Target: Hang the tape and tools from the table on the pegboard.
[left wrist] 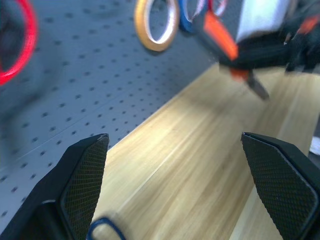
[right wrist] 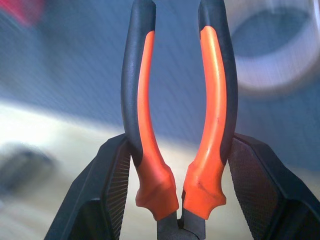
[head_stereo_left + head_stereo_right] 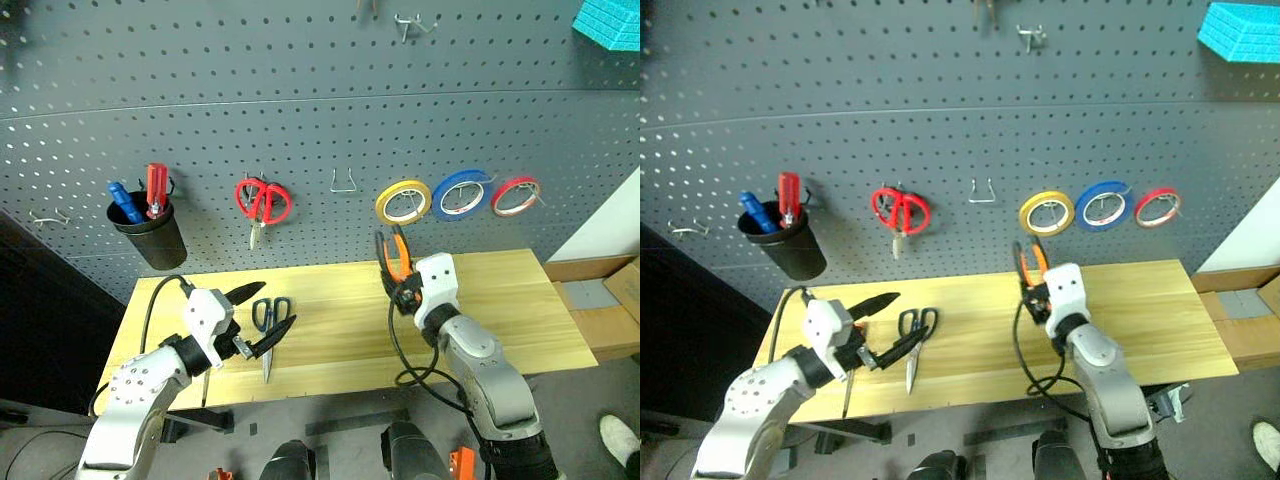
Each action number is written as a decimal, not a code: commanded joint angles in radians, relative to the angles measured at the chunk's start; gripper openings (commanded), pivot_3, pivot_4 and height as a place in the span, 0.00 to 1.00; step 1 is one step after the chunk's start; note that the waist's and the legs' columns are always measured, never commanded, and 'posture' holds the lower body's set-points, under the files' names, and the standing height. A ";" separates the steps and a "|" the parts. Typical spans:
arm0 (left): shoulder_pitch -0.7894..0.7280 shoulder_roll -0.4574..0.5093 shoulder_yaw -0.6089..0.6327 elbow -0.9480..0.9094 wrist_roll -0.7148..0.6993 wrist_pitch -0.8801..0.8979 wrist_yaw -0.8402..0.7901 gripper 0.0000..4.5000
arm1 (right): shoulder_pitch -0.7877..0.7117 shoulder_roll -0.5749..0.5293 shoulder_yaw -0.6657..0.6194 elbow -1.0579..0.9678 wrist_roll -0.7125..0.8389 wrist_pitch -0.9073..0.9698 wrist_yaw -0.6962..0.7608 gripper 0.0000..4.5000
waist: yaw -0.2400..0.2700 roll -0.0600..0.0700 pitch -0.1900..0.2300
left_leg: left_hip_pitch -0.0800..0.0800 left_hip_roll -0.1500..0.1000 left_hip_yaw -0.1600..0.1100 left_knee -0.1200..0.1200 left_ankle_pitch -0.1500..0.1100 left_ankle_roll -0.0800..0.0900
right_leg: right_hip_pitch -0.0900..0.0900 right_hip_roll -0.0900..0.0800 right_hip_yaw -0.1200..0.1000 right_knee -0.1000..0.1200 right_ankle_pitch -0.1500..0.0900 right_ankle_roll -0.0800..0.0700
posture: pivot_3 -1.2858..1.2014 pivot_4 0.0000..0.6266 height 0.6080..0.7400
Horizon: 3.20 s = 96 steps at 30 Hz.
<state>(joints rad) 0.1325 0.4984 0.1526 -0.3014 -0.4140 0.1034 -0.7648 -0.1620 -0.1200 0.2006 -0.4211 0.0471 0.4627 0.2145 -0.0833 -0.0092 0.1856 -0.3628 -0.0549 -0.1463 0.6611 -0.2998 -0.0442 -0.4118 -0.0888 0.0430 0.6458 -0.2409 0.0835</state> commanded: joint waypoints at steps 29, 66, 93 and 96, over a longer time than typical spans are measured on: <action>-0.115 0.010 0.097 -0.194 -0.164 0.198 0.144 1.00 | -0.922 0.094 -0.084 1.267 -0.123 -0.946 -0.076 0.59 | 0.030 -0.001 0.001 | -0.002 0.003 0.003 -0.013 0.006 -0.011 | -0.011 0.003 0.002 0.000 0.004 -0.006 | 0.55 0.27 1.00; -0.131 -0.140 -0.070 0.102 0.090 0.768 0.610 1.00 | -0.177 -0.290 0.098 0.006 0.258 0.205 0.538 1.00 | 0.044 -0.006 0.004 | 0.001 0.014 0.004 -0.012 0.008 -0.013 | -0.007 0.014 0.000 -0.001 0.005 -0.008 | 0.51 0.30 1.00; -0.424 -0.237 -0.118 0.579 0.218 0.682 0.584 0.56 | -0.170 -0.309 0.078 -0.040 0.319 0.280 0.534 1.00 | 0.049 -0.007 0.004 | 0.000 0.014 0.004 -0.013 0.009 -0.015 | -0.008 0.014 0.000 -0.002 0.008 -0.011 | 0.49 0.30 1.00; -0.447 -0.241 -0.105 0.623 0.218 0.651 0.577 0.35 | -0.166 -0.314 0.075 -0.041 0.321 0.281 0.533 1.00 | 0.049 -0.007 0.004 | 0.000 0.014 0.004 -0.013 0.009 -0.015 | -0.008 0.014 0.000 -0.002 0.008 -0.011 | 0.49 0.30 1.00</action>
<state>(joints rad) -0.3105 0.2655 0.0458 0.2972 -0.2015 0.7719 -0.1809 -0.3301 -0.4286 0.2943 -0.4175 0.3455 0.7496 0.7456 -0.0341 -0.0162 0.1900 -0.3628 -0.0407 -0.1419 0.6480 -0.2908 -0.0596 -0.4202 -0.0751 0.0428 0.6440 -0.2332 0.0724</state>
